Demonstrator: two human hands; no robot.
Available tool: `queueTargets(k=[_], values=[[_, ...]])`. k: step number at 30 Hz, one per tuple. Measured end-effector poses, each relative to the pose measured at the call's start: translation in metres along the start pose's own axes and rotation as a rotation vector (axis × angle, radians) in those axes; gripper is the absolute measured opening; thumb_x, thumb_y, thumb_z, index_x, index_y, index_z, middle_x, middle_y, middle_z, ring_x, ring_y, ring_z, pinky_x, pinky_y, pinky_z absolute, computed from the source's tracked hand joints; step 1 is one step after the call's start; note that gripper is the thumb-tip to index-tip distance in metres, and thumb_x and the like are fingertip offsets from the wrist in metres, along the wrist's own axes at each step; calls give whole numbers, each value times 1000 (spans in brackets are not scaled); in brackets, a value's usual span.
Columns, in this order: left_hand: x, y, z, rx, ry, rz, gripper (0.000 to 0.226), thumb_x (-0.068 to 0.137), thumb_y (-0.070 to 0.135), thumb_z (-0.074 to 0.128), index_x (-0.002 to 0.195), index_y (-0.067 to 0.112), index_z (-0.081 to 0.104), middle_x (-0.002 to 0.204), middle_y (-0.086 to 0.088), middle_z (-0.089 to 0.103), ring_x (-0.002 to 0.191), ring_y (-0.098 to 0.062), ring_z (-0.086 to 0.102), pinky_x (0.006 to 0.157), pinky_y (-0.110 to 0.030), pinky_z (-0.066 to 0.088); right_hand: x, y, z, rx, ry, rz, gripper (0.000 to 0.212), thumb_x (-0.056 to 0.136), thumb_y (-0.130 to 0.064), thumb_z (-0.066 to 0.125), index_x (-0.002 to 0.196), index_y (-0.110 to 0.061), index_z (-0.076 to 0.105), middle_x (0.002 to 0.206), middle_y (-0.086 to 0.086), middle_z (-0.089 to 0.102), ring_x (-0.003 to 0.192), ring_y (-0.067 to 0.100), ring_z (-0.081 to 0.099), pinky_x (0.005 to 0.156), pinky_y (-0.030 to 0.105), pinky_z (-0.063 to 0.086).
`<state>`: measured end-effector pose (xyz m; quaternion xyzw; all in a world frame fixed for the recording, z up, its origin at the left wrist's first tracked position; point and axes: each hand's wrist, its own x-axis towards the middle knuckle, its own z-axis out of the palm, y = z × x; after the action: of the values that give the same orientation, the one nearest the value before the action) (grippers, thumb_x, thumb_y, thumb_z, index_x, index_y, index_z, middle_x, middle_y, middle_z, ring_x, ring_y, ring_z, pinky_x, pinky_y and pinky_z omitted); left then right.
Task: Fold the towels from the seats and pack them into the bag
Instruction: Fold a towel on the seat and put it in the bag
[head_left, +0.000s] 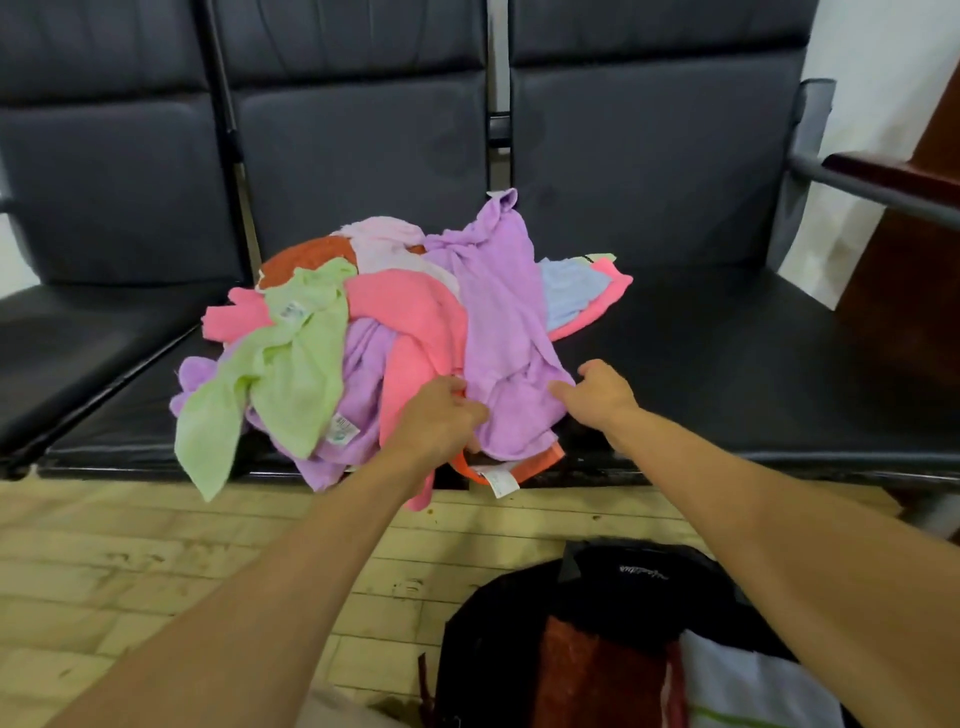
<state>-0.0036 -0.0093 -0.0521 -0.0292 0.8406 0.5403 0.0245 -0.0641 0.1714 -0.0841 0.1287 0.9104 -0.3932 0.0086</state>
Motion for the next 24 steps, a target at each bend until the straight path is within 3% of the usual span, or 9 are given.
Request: queueTargets(k=[2,5,9,12,13,16,19,21,24], values=[[3,-1,5,131,9,35,19,68,23,64,82,24,52,87,-11,68,80,-26,63,79,-39,50,3,-5,1,-56,14,-2,18,94,-23,55,87,-7,58,101,17,57,87,30,53,72,34,42],[12,-7,12,411,97,113,17,84,21,62,98,13,61,89,-6,66,84,-25,61,65,-29,40,4,-4,-4,10,39,7,21,96,-13,49,99,-1,66,100,16,60,87,30,56,70,31,42],[12,3,21,451,188,118,20,90,27,53,102,14,64,101,-7,69,98,-30,61,74,-31,43,-5,-2,-35,531,63,65,21,89,-8,44,82,-9,64,93,16,64,81,25,56,82,43,55],[8,17,33,362,181,150,22,93,19,49,102,10,68,101,-9,69,98,-29,62,81,-33,48,-18,0,-77,926,40,76,24,90,-4,42,74,-9,58,72,5,63,71,18,56,69,31,50],[7,21,39,289,164,150,23,94,18,49,102,8,68,99,-9,69,96,-28,63,83,-35,50,-21,3,-90,1043,24,67,23,91,-3,42,81,-4,63,74,5,67,76,19,61,73,30,53],[2,34,56,77,81,109,20,94,17,50,91,10,68,82,-8,63,79,-25,57,78,-33,48,-27,17,-127,1263,-30,91,33,96,-11,44,120,1,63,118,15,68,111,30,63,101,41,48],[-3,51,77,-131,14,22,18,95,16,50,81,14,61,81,-5,55,78,-18,52,71,-27,45,-37,36,-160,1411,-79,92,40,101,-17,36,130,2,55,128,16,62,121,30,57,110,41,40],[-8,62,95,-242,-38,-39,11,95,18,52,90,14,61,93,-8,61,88,-20,59,80,-28,50,-46,53,-175,1441,-83,118,42,102,-20,35,132,2,54,129,15,62,122,30,56,107,38,41],[-15,74,128,-394,-126,-95,21,97,20,50,113,10,57,108,-10,63,102,-22,62,88,-30,51,-56,82,-187,1409,17,143,45,102,-15,34,141,6,42,121,26,60,127,41,49,82,33,52]])
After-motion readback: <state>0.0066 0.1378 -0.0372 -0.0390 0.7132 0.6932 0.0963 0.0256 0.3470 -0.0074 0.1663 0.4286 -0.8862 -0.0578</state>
